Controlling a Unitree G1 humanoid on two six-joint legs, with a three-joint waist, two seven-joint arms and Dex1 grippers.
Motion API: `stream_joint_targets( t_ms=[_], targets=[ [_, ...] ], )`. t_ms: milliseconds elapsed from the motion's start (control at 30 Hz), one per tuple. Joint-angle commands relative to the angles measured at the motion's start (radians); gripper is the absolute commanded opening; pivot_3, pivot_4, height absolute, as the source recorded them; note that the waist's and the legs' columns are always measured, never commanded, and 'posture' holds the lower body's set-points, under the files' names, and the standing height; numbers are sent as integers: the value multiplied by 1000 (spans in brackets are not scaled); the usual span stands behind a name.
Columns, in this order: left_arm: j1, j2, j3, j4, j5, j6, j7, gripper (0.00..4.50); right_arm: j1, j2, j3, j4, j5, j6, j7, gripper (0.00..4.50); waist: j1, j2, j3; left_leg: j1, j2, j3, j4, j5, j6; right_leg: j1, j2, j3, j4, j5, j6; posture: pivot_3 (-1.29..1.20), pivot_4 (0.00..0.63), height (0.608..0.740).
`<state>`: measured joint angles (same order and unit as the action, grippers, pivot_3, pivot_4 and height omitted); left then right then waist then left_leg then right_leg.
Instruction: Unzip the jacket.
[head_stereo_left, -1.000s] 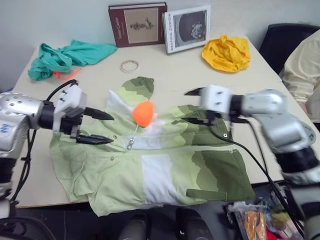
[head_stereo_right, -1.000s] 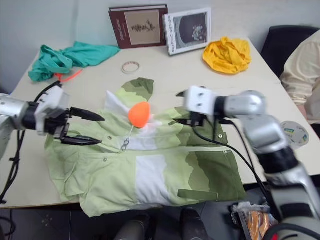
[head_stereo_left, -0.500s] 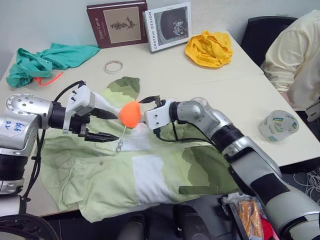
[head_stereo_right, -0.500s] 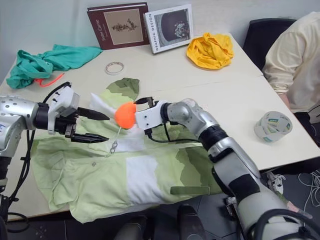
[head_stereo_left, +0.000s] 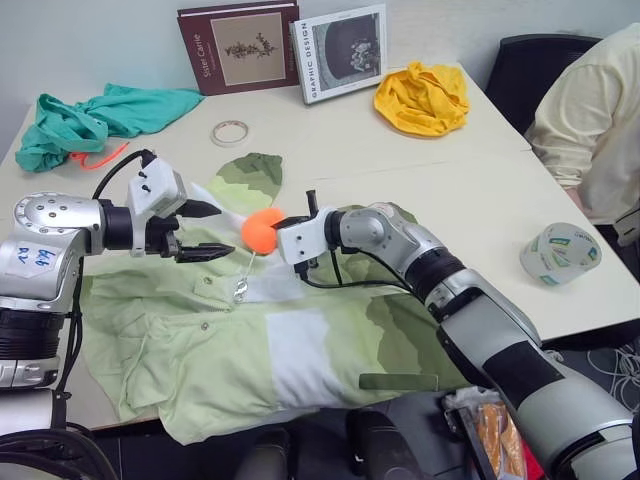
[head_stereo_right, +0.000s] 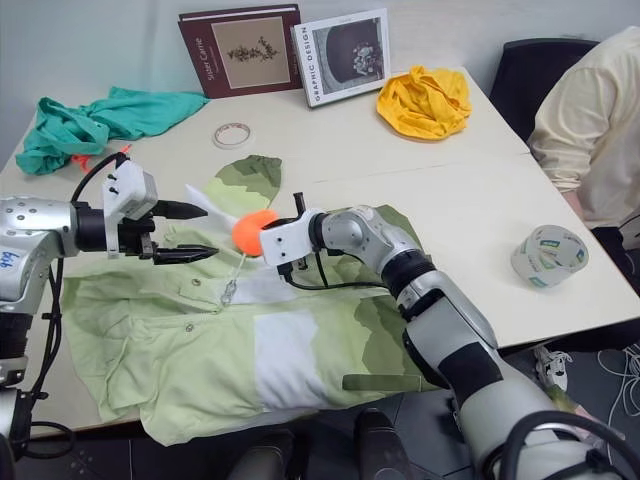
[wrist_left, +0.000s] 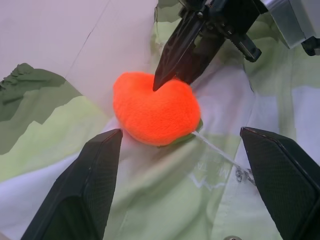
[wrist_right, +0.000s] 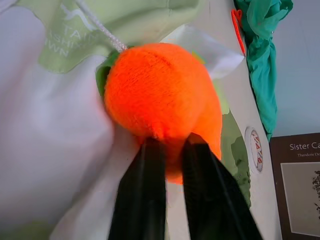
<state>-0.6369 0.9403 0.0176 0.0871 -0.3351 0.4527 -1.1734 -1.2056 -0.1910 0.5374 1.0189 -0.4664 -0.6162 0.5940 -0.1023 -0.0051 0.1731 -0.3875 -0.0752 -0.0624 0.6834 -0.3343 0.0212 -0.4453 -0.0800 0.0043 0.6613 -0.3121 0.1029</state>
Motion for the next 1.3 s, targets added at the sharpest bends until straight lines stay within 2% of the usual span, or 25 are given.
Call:
stream_joint_targets(
  t_ms=[33, 67, 167, 267, 367, 433, 467, 500, 567, 767, 967, 1100, 1233, 1300],
  targets=[
    [24, 17, 1, -66, -44, -13, -90, 3957, 16, -50, -59, -120, 62, -11, 57, 65, -1, 0, 0, 0, 0, 0, 0, 0, 0, 0, 0, 0, 0, 0, 0, 0, 150, 740],
    [33, 23, 2, -82, -61, 3, -117, 3957, 33, -69, -69, -164, 81, 3, 83, 65, 0, 0, 0, 0, 0, 0, 0, 0, 0, 0, 0, 0, 0, 0, 0, 0, 150, 740],
    [70, 64, -9, -139, -133, 70, -246, 3957, 171, -186, -138, -481, 211, 145, 245, 65, 6, 0, 0, -1, 0, -2, 1, 0, 0, 0, 0, 0, 0, 0, 0, 0, 150, 740],
    [103, 94, -38, -136, -110, 35, -304, 3957, 323, -287, -193, -809, 323, 352, 364, 65, 21, 0, 0, -2, 0, -4, 1, 0, 0, 1, 0, 0, -1, 0, 0, 0, 150, 740],
    [93, 58, -99, -12, 36, -148, -251, 3957, 471, -362, -252, -1086, 391, 559, 400, 65, 40, 0, 0, -3, 0, -5, 2, 0, 0, 1, 0, 1, -1, 0, 0, 0, 150, 740],
    [74, 2, -112, 63, 78, -223, -206, 3957, 544, -389, -280, -1204, 415, 653, 399, 65, 57, 0, 0, -2, 0, -4, 2, 0, -1, 1, 0, 1, -1, 0, 0, 0, 150, 740],
    [66, -24, -116, 89, 90, -245, -191, 3579, 570, -396, -289, -1243, 421, 691, 394, 0, 61, 0, 0, -2, 0, -4, 3, 0, -1, 2, 0, 1, -1, 0, 0, 0, 150, 740],
    [60, -41, -118, 108, 98, -262, -184, 3418, 585, -401, -294, -1269, 426, 718, 390, 0, 67, 0, 0, -2, 0, -3, 3, 0, -1, 1, 0, 1, -1, 0, 0, 0, 150, 740],
    [64, -68, -130, 123, 107, -286, -188, 2799, 614, -403, -300, -1304, 432, 768, 381, 0, 76, 0, 0, -3, 0, -3, 5, 0, -1, 1, 0, 2, 0, 0, 0, 0, 150, 740],
    [101, -101, -205, 192, 208, -403, -186, 2799, 657, -406, -306, -1310, 414, 816, 344, 0, 82, 0, 0, -3, -2, -3, 5, 0, 0, 1, -1, 2, 0, 0, 0, 0, 150, 740],
    [172, -73, -246, 270, 291, -524, -184, 2799, 748, -487, -389, -1294, 381, 822, 276, 0, 83, 0, -1, -2, -2, -3, 5, 0, 0, 2, -1, 2, 0, 0, 0, 0, 150, 740],
    [197, -71, -234, 323, 303, -551, -149, 2799, 871, -570, -547, -1292, 403, 833, 235, 0, 88, 3, -4, 0, -2, -3, 5, 0, 0, 5, -1, 2, -2, 0, 0, 0, 150, 740],
    [219, -58, -222, 345, 305, -580, -135, 2799, 1015, -692, -813, -1215, 428, 824, 217, 0, 88, 11, -9, 7, -1, 0, 1, 0, 1, 9, 0, 4, -3, 0, 0, 0, 150, 740],
    [227, -52, -214, 342, 297, -581, -130, 2799, 1071, -765, -945, -1115, 420, 785, 203, 0, 87, 14, -11, 18, 0, 3, -5, -1, 1, 19, 0, 5, -7, -1, -1, 0, 150, 740]
  ],
)
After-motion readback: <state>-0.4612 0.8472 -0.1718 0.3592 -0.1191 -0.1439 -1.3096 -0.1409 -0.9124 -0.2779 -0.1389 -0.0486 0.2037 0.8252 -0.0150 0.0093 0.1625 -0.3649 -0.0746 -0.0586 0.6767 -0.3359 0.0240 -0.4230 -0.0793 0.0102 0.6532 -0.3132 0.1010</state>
